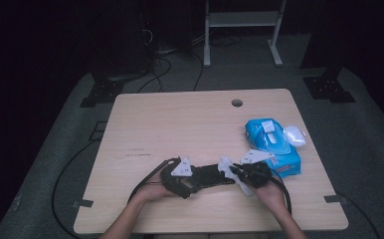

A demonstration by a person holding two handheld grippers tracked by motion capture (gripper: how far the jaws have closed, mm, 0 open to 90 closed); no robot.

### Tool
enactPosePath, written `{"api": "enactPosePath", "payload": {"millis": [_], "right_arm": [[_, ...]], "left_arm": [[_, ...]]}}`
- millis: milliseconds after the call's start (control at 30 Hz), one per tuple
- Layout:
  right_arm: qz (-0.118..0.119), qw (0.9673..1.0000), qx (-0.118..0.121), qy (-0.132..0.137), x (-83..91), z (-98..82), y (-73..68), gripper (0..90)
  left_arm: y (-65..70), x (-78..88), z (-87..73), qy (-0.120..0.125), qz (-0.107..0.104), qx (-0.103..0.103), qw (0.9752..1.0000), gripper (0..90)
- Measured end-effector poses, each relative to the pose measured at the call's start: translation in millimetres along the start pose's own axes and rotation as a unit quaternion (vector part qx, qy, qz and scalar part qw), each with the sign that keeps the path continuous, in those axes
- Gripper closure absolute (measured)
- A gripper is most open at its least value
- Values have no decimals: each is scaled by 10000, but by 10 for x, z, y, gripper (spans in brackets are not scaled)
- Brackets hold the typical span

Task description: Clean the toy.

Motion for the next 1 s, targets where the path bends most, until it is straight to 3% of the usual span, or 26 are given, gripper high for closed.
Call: {"api": "enactPosePath", "payload": {"millis": [100,167,400,467,533,633,700,833,933,967,1000], "right_arm": [[-12,10000,26,-2,28,-10,-44,829],[110,9999,64,45,20,29,-103,830],[578,9971,494,51,-203,222,-543,829],[619,9962,612,64,-243,253,-632,829],[617,9963,592,69,-247,261,-615,829],[506,9981,342,99,-243,274,-497,829],[488,9981,359,70,-264,291,-511,829],[748,9958,530,64,-367,378,-740,829],[1079,9922,623,49,-457,457,-935,829],[1104,9914,703,33,-485,478,-981,829],[1118,9909,755,3,-505,497,-1008,829]], "left_arm": [[13,-7,10,-12,7,-21,10000,238],[17,-11,15,-7,8,-6,10000,238],[27,-21,24,3,16,-10,10000,238],[30,-10,14,-3,15,-19,10000,239],[27,-4,8,21,7,-8,10000,239],[29,-9,14,-2,16,-9,10000,238],[29,-14,21,-12,16,-22,10000,238],[31,-21,26,-30,10,-56,10000,238],[34,-23,27,-22,30,-59,10000,238],[30,-16,15,-96,19,-137,9999,239],[34,-18,19,-43,23,-67,10000,239]]}}
Point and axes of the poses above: each handheld gripper's, and its own axes: x roughly backward along the jaws, z roughly out of its top, y roughly to its right, the point moved 8 cm from there along -x, roughly forward along the jaws, and after that the axes turned 3 degrees about -y, right-handed, at the moved point
